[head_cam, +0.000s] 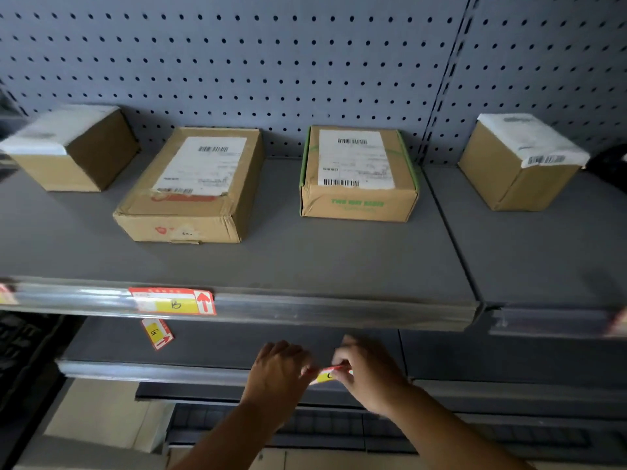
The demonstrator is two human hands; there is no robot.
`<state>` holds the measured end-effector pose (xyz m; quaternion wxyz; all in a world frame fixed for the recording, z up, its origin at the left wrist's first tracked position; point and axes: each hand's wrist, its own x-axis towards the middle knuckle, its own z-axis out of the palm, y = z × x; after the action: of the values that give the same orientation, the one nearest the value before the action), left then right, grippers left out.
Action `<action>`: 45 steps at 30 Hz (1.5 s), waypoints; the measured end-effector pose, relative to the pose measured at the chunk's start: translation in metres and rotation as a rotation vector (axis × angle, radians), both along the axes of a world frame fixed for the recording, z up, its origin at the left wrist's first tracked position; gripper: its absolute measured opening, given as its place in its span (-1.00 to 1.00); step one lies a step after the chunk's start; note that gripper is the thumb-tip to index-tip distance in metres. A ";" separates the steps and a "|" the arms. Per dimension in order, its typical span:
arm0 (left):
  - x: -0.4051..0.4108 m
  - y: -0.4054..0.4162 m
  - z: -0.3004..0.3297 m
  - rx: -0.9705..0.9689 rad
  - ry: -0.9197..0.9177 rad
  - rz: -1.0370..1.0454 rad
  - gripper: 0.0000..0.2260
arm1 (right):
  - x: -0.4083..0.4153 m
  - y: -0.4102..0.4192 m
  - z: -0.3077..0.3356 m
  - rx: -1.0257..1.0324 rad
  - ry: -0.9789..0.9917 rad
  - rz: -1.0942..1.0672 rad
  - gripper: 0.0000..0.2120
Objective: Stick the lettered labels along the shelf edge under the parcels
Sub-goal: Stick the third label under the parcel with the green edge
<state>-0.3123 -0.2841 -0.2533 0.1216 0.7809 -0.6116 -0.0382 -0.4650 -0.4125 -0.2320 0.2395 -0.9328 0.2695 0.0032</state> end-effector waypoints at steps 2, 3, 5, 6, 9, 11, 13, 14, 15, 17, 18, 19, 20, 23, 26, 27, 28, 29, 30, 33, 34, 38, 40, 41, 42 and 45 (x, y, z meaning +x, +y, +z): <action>-0.007 0.010 0.024 0.033 -0.020 -0.041 -0.78 | -0.019 0.010 0.022 -0.074 -0.043 0.042 -0.90; -0.011 0.015 0.036 0.034 -0.027 -0.068 -0.78 | -0.027 0.015 0.034 -0.109 -0.061 0.051 -0.88; -0.019 0.020 0.068 0.010 -0.028 -0.121 -0.79 | -0.039 0.025 0.060 -0.164 -0.099 0.078 -0.85; -0.021 0.022 0.085 -0.014 -0.039 -0.140 -0.79 | -0.044 0.028 0.075 -0.182 -0.123 0.087 -0.86; -0.022 0.023 0.131 -0.135 -0.091 -0.206 -0.81 | -0.055 0.033 0.111 -0.282 -0.211 0.085 -0.85; -0.023 0.025 0.157 -0.224 -0.130 -0.254 -0.85 | -0.061 0.035 0.133 -0.377 -0.297 0.084 -0.84; -0.027 0.027 0.183 -0.288 -0.184 -0.314 -0.88 | -0.066 0.038 0.155 -0.436 -0.369 0.095 -0.87; -0.030 0.028 0.196 -0.317 -0.210 -0.347 -0.88 | -0.069 0.038 0.166 -0.456 -0.408 0.093 -0.89; -0.032 0.028 0.208 -0.349 -0.232 -0.373 -0.89 | -0.071 0.036 0.175 -0.465 -0.437 0.075 -0.91; -0.033 0.025 0.231 -0.397 -0.262 -0.382 -0.89 | -0.071 0.031 0.192 -0.496 -0.488 0.039 -0.93; -0.031 0.021 0.241 -0.413 -0.267 -0.362 -0.89 | -0.069 0.028 0.199 -0.515 -0.500 0.029 -0.93; -0.028 0.017 0.249 -0.421 -0.269 -0.335 -0.88 | -0.066 0.024 0.205 -0.532 -0.509 0.022 -0.92; -0.026 0.012 0.256 -0.425 -0.268 -0.311 -0.88 | -0.063 0.021 0.210 -0.546 -0.516 0.017 -0.92; -0.020 0.001 0.267 -0.426 -0.258 -0.246 -0.88 | -0.053 0.015 0.218 -0.581 -0.506 0.004 -0.91; -0.017 -0.005 0.264 -0.376 -0.260 -0.210 -0.88 | -0.046 0.011 0.217 -0.626 -0.474 0.005 -0.91; -0.017 -0.006 0.262 -0.359 -0.261 -0.208 -0.90 | -0.045 0.009 0.216 -0.632 -0.464 0.003 -0.92; -0.017 -0.007 0.260 -0.350 -0.261 -0.207 -0.92 | -0.043 0.008 0.215 -0.632 -0.458 0.001 -0.92; -0.017 -0.007 0.258 -0.345 -0.257 -0.202 -0.92 | -0.042 0.007 0.214 -0.630 -0.451 -0.002 -0.92; -0.016 -0.008 0.256 -0.341 -0.250 -0.196 -0.92 | -0.041 0.006 0.212 -0.631 -0.444 -0.004 -0.91; -0.017 -0.008 0.253 -0.344 -0.235 -0.191 -0.94 | -0.039 0.004 0.207 -0.648 -0.428 0.006 -0.90; -0.018 -0.007 0.253 -0.343 -0.235 -0.190 -0.94 | -0.038 0.003 0.207 -0.649 -0.428 0.013 -0.90; -0.016 -0.003 0.251 -0.346 -0.220 -0.171 -0.96 | -0.035 0.000 0.209 -0.660 -0.431 0.068 -0.88; -0.013 -0.001 0.252 -0.350 -0.205 -0.150 -0.97 | -0.032 0.002 0.212 -0.638 -0.430 0.087 -0.85; -0.012 0.000 0.252 -0.357 -0.189 -0.141 -0.98 | -0.030 0.003 0.215 -0.631 -0.428 0.093 -0.83; -0.010 0.001 0.252 -0.362 -0.168 -0.134 -0.98 | -0.028 0.004 0.217 -0.625 -0.426 0.094 -0.80; -0.008 0.003 0.254 -0.353 -0.114 -0.125 -0.98 | -0.025 0.005 0.224 -0.609 -0.433 0.077 -0.77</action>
<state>-0.3204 -0.2811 0.0007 0.2192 0.7090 -0.6618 0.1062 -0.4895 -0.4073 -0.0079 0.0022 -0.9498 0.1658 -0.2653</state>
